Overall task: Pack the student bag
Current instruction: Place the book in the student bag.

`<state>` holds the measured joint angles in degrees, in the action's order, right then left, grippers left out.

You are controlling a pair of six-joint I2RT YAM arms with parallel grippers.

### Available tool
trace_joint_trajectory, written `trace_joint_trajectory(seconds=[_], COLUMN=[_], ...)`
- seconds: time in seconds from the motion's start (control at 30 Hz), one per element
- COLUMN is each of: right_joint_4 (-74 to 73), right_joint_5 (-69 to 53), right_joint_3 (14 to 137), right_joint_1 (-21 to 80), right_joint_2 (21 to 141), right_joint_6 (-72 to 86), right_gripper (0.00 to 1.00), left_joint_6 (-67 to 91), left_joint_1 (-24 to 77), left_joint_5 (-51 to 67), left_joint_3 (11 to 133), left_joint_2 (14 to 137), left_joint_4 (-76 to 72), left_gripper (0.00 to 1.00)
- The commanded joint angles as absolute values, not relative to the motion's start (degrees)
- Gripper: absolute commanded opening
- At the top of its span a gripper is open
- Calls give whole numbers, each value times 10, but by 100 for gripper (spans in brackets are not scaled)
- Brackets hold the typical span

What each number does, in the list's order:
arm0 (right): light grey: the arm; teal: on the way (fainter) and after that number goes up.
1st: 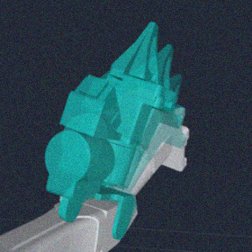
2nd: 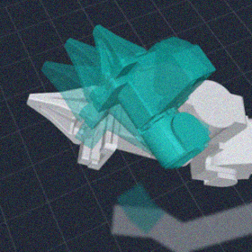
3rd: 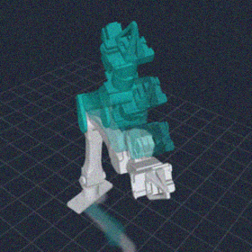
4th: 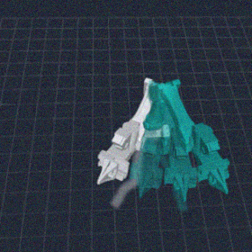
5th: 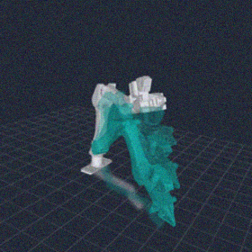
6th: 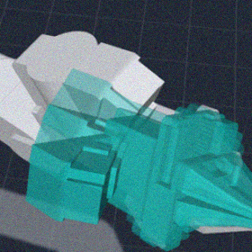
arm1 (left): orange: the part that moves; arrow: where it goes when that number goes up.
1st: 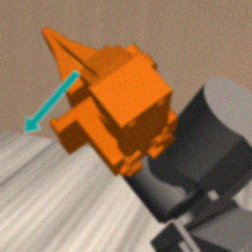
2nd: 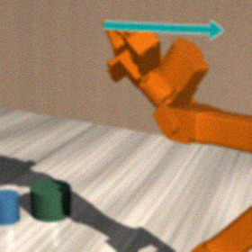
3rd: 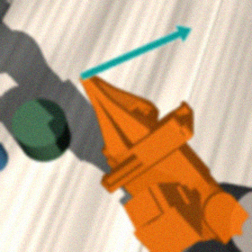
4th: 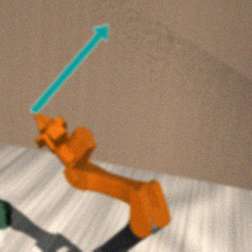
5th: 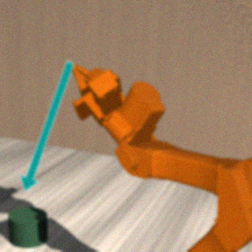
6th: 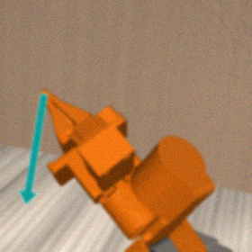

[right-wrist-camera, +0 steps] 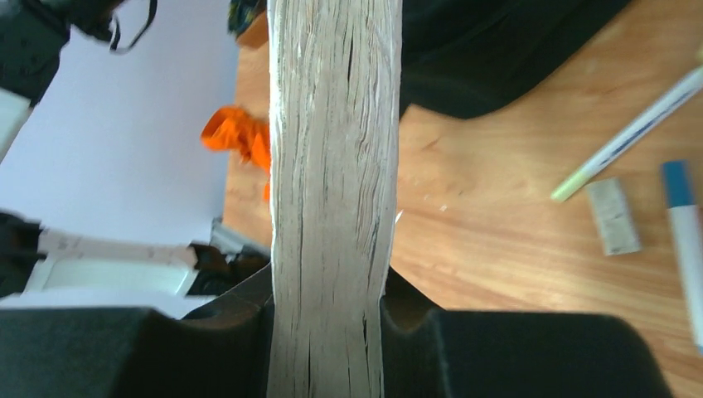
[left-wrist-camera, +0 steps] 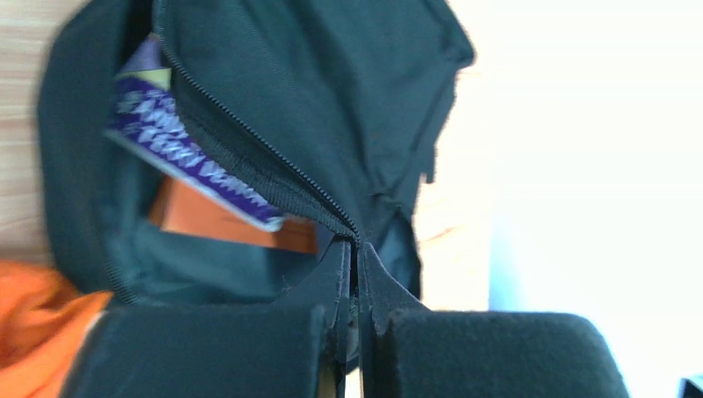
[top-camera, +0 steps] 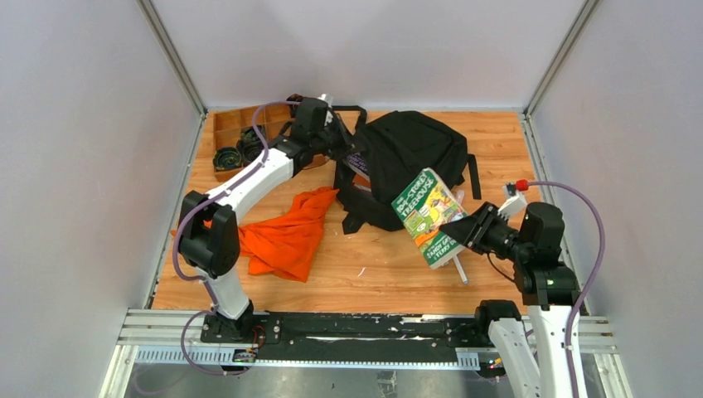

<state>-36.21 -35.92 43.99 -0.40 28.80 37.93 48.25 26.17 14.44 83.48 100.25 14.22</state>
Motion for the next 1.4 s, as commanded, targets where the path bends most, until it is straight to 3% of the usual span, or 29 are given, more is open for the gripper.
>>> trace_joint_trajectory(seconds=[0.0,0.2,0.33,0.53,0.67,0.87,1.1,1.23,1.37], right_joint_4=[-344,-333,-124,-151,-143,-15,-23,-10,144], right_joint_5=[-520,-586,-629,-530,-424,-258,-121,-38,-62], right_joint_3=[407,408,316,309,297,217,255,310,331], right_joint_1=[-11,-11,-3,41,59,101,119,138,148], right_joint_2=[277,280,267,272,288,296,345,408,521], right_joint_6=[410,442,619,634,673,872,955,939,952], right_gripper=[0,0,0,0,0,0,0,0,0], left_joint_6=[550,571,607,614,633,627,614,618,612], left_joint_1=[305,319,329,341,341,341,341,340,341], left_joint_5=[181,199,191,196,214,233,273,294,295], left_joint_3=[867,942,977,1045,1027,978,949,930,910], left_joint_2=[1009,1046,1057,1071,1053,1009,991,979,966], left_joint_4=[41,28,-21,-30,-73,-136,-152,-157,-156], left_gripper=[0,0,0,0,0,0,0,0,0])
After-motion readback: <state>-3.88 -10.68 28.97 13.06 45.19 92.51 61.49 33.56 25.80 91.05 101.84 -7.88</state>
